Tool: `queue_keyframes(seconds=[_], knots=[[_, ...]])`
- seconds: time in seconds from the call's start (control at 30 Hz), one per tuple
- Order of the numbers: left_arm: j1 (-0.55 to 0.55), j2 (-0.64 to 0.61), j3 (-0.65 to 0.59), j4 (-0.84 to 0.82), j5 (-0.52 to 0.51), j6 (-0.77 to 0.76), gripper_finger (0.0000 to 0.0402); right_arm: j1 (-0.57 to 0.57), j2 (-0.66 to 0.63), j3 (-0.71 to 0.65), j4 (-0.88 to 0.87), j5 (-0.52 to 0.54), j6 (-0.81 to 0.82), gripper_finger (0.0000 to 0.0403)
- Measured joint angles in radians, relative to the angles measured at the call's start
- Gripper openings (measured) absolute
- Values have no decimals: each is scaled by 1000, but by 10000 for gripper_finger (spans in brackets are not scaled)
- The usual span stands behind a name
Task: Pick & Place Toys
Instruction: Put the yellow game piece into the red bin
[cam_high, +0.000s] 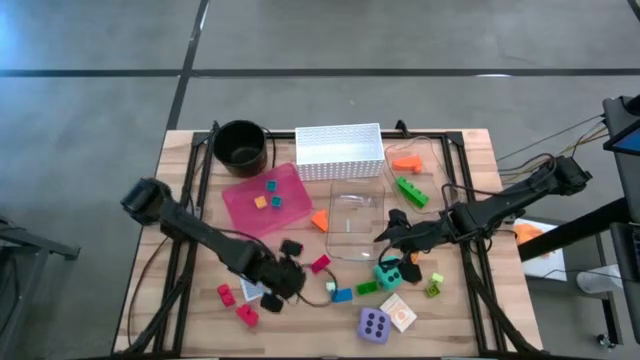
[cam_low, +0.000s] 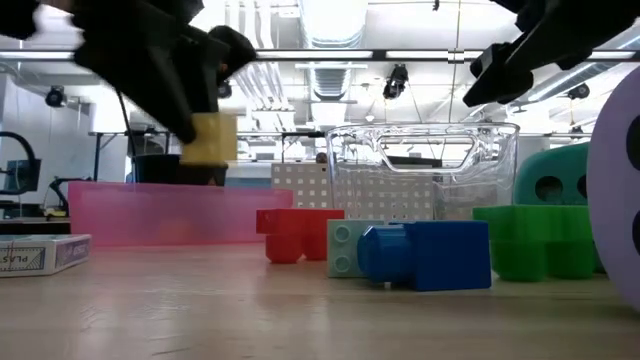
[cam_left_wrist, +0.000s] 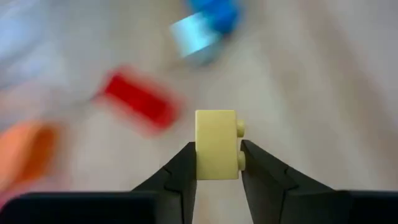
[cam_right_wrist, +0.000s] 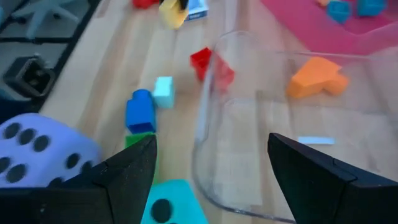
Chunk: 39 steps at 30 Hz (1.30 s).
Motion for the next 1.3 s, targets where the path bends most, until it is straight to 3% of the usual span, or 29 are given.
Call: queue_keyframes(seconds=[0.2, 0.4, 0.57, 0.77, 1.07, 1.3], knots=[[102, -140, -1, -223, -221, -154, 115, -1, 0, -2, 17, 68, 0, 306], [307, -223, -2, -272, -263, -229, 116, -7, 0, -3, 38, 93, 0, 306], [525, -212, -23, -205, -157, -222, 116, -6, 0, -3, 41, 93, 0, 306], [712, -198, -173, 4, 56, -191, 116, -6, 0, -3, 41, 92, 0, 306], [749, -195, -389, 276, 71, -109, 116, -6, 0, -4, 40, 92, 0, 306], [769, -195, -465, 449, 68, -106, 117, -7, 0, -4, 49, 92, 0, 306]])
